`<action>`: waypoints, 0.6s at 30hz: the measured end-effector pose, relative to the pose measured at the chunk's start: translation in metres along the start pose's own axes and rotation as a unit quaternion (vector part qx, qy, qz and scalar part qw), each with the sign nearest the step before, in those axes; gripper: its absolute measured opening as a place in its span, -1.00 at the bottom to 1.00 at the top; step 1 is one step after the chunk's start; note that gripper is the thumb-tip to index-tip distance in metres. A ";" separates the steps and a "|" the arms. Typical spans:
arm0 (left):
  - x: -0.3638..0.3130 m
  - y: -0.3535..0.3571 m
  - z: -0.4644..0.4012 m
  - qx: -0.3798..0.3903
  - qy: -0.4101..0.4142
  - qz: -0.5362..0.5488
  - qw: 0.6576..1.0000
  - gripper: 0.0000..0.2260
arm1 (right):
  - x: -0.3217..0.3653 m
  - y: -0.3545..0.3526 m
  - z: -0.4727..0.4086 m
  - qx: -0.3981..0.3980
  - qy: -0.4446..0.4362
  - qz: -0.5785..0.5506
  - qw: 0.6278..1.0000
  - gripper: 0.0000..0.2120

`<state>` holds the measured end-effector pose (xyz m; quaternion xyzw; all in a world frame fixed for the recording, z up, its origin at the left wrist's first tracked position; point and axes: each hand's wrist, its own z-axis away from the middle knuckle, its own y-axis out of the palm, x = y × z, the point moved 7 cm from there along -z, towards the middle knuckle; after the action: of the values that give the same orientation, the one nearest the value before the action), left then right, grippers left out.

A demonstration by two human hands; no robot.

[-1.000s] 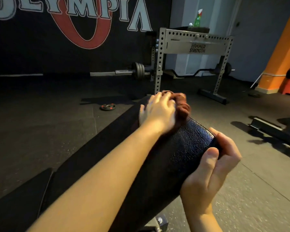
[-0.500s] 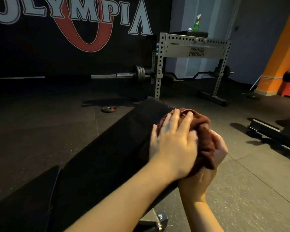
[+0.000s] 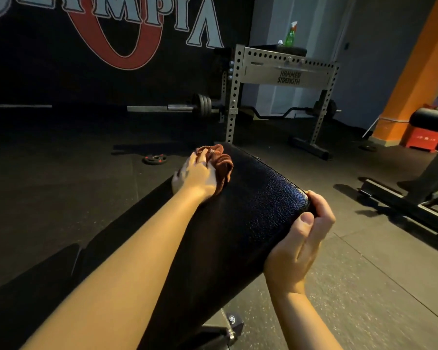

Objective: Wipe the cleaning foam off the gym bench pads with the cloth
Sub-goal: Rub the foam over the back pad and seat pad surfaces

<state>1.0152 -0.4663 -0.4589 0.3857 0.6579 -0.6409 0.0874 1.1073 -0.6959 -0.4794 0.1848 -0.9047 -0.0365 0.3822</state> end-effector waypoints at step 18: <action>-0.125 0.010 0.073 0.007 0.186 0.040 0.982 -0.61 | -0.004 -0.005 0.000 0.004 0.033 0.002 0.999 -0.71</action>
<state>1.0793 -0.5831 -0.4022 0.5248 0.6419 -0.5589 -0.0139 1.1114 -0.6988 -0.4836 0.1860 -0.8921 -0.0259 0.4109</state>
